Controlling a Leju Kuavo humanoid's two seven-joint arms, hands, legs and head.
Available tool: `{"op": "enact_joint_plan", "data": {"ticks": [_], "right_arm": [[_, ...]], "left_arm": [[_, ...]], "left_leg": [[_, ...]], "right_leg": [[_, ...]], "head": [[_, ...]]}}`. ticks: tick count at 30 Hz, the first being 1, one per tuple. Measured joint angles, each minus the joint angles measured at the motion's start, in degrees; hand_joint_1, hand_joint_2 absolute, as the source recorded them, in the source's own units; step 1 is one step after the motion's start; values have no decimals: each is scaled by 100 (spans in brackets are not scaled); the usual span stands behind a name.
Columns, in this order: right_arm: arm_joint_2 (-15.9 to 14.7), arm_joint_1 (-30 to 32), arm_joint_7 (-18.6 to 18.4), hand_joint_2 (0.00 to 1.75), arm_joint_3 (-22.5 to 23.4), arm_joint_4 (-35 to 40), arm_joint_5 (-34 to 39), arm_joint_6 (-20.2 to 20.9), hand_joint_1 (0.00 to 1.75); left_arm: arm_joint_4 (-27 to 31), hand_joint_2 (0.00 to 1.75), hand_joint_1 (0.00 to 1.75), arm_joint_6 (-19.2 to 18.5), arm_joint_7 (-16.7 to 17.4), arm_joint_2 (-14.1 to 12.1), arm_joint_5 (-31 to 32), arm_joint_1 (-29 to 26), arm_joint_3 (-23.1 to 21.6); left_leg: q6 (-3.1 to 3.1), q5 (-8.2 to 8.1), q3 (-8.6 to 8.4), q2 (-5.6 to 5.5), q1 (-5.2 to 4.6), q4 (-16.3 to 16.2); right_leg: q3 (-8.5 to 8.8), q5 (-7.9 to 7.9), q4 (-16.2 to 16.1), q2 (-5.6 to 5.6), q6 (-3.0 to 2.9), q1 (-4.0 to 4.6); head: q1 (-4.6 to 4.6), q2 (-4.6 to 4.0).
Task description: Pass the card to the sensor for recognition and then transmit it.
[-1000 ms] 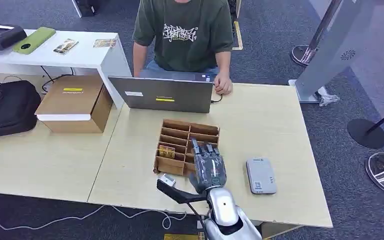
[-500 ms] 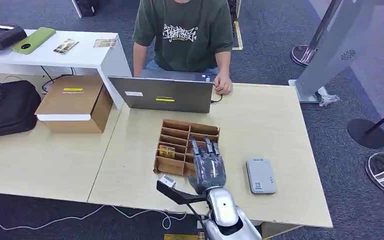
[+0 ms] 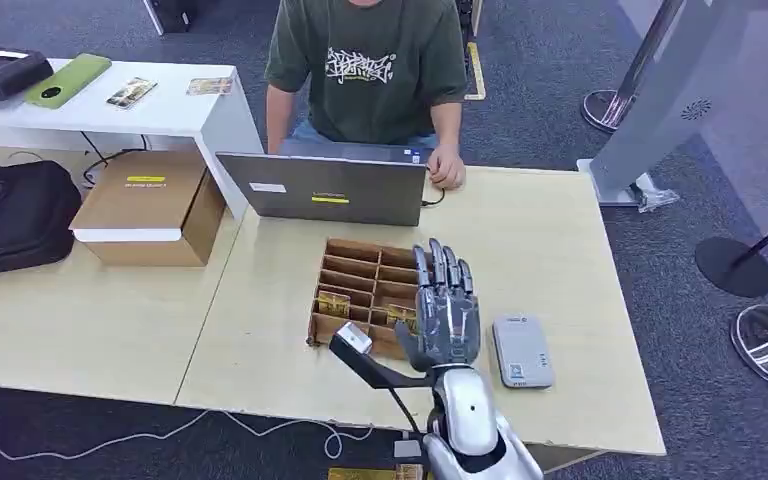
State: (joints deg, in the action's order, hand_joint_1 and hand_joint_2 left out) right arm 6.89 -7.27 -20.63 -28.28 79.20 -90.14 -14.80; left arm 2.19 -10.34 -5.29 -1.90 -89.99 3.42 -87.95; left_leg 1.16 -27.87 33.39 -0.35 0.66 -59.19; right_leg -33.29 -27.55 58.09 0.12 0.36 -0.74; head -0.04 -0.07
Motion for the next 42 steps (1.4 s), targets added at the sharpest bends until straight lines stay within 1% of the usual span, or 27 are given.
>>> {"op": "enact_joint_plan", "data": {"ticks": [2,3,7,11,13,17,23,29,32,38,39,40,41,42], "right_arm": [[-142,70,-142,175,-44,372,0,162,0],[-188,110,-134,175,-59,523,0,187,0],[-245,282,37,175,-53,821,0,176,0],[-245,416,347,175,-15,841,0,125,0],[-217,444,529,175,44,808,0,174,0],[-90,407,752,175,111,425,4,497,0],[143,220,917,175,131,-430,114,486,0],[292,-18,928,175,155,-1123,101,379,0],[336,-116,931,175,164,-1334,96,355,0],[386,-184,929,175,201,-1505,87,357,0],[391,-187,931,175,203,-1522,87,357,3],[391,-189,928,175,205,-1535,85,359,12],[391,-192,928,175,210,-1550,81,359,38],[391,-195,926,175,212,-1557,81,359,96]], "left_arm": [[0,0,0,0,-9,0,0,-9,5],[0,0,0,-2,-9,0,0,-10,11],[0,0,0,-7,-9,-2,0,-12,22],[0,0,0,-4,-7,0,0,-12,24],[0,0,0,0,-7,-2,0,-11,24],[0,0,0,15,33,-13,0,2,24],[0,0,0,26,48,-33,0,11,24],[0,0,0,39,87,-35,0,11,28],[0,0,0,37,101,-35,0,8,40],[0,0,0,28,105,-35,0,9,92],[0,0,0,28,107,-35,0,8,96],[0,0,0,28,107,-35,0,8,101],[0,0,0,28,107,-35,0,8,103],[0,0,0,28,109,-35,0,9,107]], "left_leg": [[0,0,0,0,0,0],[0,0,0,0,0,0],[0,-1,0,0,2,0],[0,0,0,0,3,0],[0,0,0,0,3,1],[0,1,-1,0,3,1],[1,1,0,0,2,1],[1,1,0,1,2,1],[0,1,0,0,2,1],[1,1,0,0,2,1],[1,1,0,0,2,1],[1,1,0,0,2,1],[1,1,0,0,2,1],[1,1,0,0,2,1]], "right_leg": [[0,0,-1,0,0,0],[0,0,-1,0,0,0],[0,0,0,0,0,0],[0,0,1,-1,0,1],[0,0,1,0,0,1],[1,0,1,1,0,2],[1,0,2,0,0,2],[1,0,1,1,0,1],[1,0,1,0,0,1],[1,0,1,0,0,1],[1,0,1,0,0,1],[1,0,1,0,0,1],[1,0,1,0,0,1],[1,0,1,0,0,1]], "head": [[0,0],[0,0],[0,0],[0,0],[0,0],[2,0],[0,0],[0,0],[0,0],[0,0],[0,0],[0,0],[0,0],[0,0]]}}
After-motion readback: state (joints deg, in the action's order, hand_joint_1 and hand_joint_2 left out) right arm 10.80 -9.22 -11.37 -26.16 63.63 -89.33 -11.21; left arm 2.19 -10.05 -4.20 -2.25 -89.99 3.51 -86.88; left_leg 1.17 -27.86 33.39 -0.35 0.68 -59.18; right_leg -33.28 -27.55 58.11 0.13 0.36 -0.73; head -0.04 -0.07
